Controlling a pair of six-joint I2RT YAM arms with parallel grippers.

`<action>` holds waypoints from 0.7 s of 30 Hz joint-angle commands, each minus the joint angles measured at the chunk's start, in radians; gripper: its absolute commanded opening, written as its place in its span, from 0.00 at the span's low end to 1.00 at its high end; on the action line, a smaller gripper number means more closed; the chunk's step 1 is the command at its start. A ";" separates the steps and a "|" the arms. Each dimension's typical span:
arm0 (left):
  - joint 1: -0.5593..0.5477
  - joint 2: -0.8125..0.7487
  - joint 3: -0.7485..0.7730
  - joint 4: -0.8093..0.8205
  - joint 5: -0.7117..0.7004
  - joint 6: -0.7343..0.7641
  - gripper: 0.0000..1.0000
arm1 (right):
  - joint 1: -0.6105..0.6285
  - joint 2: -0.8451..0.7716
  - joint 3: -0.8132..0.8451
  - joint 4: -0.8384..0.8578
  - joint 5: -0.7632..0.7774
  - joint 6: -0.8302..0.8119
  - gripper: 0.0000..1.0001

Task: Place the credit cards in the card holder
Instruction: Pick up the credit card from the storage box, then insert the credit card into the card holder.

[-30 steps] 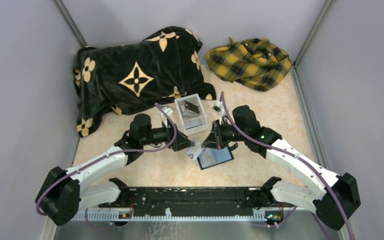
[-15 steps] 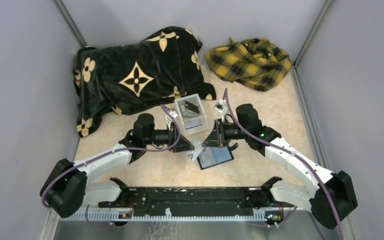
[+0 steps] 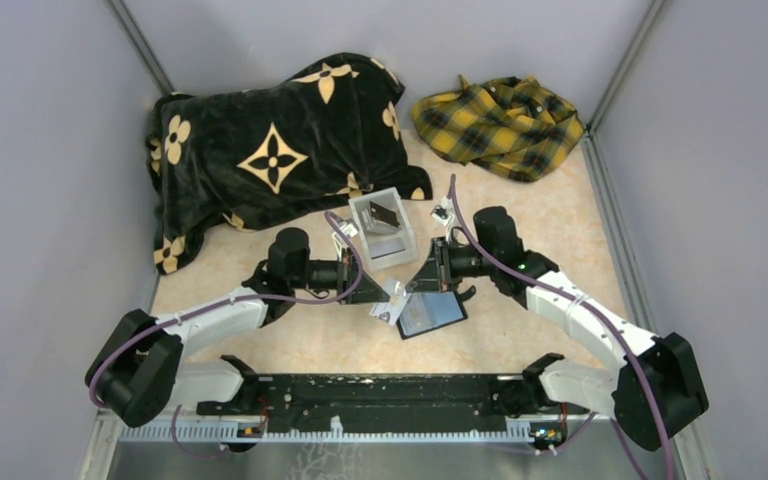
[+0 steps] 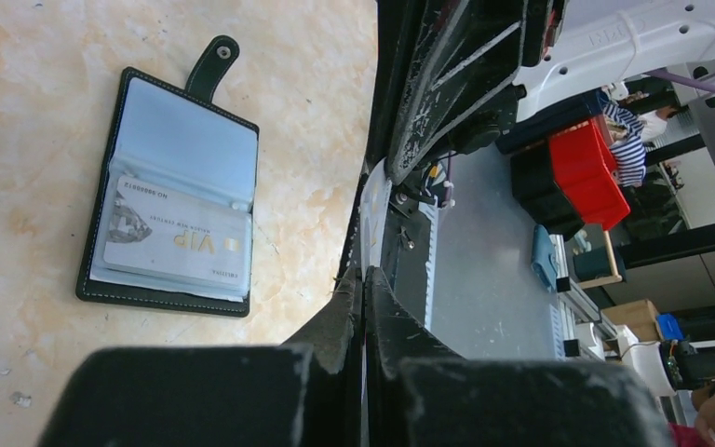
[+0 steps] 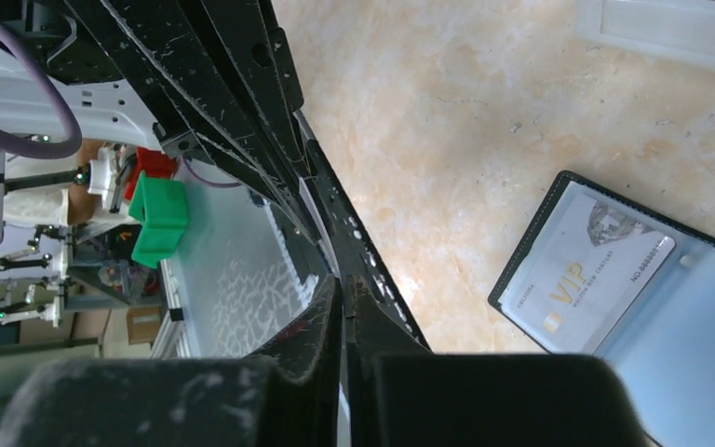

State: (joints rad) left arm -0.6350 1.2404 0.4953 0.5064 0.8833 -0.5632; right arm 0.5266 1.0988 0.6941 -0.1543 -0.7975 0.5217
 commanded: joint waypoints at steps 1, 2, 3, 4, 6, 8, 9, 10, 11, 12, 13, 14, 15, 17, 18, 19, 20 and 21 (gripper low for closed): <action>-0.003 0.002 -0.031 0.064 -0.020 -0.038 0.00 | -0.014 0.000 0.024 0.043 0.015 -0.014 0.09; -0.003 0.002 -0.035 0.064 -0.051 -0.052 0.00 | -0.015 -0.009 0.032 0.008 0.056 -0.037 0.18; -0.003 0.004 -0.041 0.070 -0.083 -0.071 0.00 | -0.014 -0.023 0.038 -0.031 0.108 -0.058 0.25; -0.004 0.007 -0.050 0.084 -0.116 -0.096 0.00 | -0.014 -0.042 0.040 -0.062 0.172 -0.076 0.28; -0.013 0.014 -0.075 0.108 -0.201 -0.151 0.00 | -0.014 -0.092 0.034 -0.112 0.334 -0.096 0.33; -0.041 0.019 -0.101 0.139 -0.304 -0.205 0.00 | -0.014 -0.149 0.019 -0.146 0.459 -0.103 0.35; -0.060 0.021 -0.113 0.157 -0.353 -0.232 0.00 | -0.014 -0.166 0.010 -0.158 0.513 -0.103 0.35; -0.084 0.029 -0.121 0.172 -0.399 -0.252 0.00 | -0.014 -0.181 0.001 -0.169 0.557 -0.103 0.35; -0.109 0.039 -0.122 0.180 -0.446 -0.272 0.00 | -0.015 -0.191 -0.011 -0.177 0.595 -0.102 0.35; -0.136 0.051 -0.119 0.185 -0.495 -0.289 0.00 | -0.014 -0.197 -0.025 -0.183 0.631 -0.098 0.35; -0.165 0.068 -0.115 0.196 -0.543 -0.310 0.00 | -0.014 -0.200 -0.034 -0.191 0.668 -0.093 0.33; -0.197 0.087 -0.109 0.203 -0.605 -0.340 0.00 | -0.014 -0.201 -0.047 -0.194 0.701 -0.089 0.29; -0.223 0.107 -0.101 0.205 -0.652 -0.367 0.00 | -0.014 -0.198 -0.057 -0.195 0.727 -0.081 0.25; -0.275 0.146 -0.088 0.220 -0.744 -0.432 0.00 | -0.014 -0.182 -0.072 -0.199 0.761 -0.066 0.17; -0.300 0.166 -0.087 0.231 -0.791 -0.466 0.00 | -0.014 -0.172 -0.074 -0.208 0.782 -0.053 0.15; -0.322 0.184 -0.088 0.242 -0.838 -0.503 0.00 | -0.014 -0.162 -0.076 -0.218 0.810 -0.037 0.11; -0.342 0.201 -0.088 0.252 -0.878 -0.539 0.00 | -0.015 -0.153 -0.080 -0.221 0.831 -0.025 0.07; -0.360 0.219 -0.088 0.260 -0.917 -0.573 0.00 | -0.014 -0.142 -0.086 -0.223 0.844 -0.012 0.05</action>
State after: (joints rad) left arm -0.9329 1.4071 0.3851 0.6838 0.2073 -0.9649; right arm 0.5186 0.9302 0.6144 -0.3607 -0.0967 0.4610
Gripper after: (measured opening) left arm 0.007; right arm 0.095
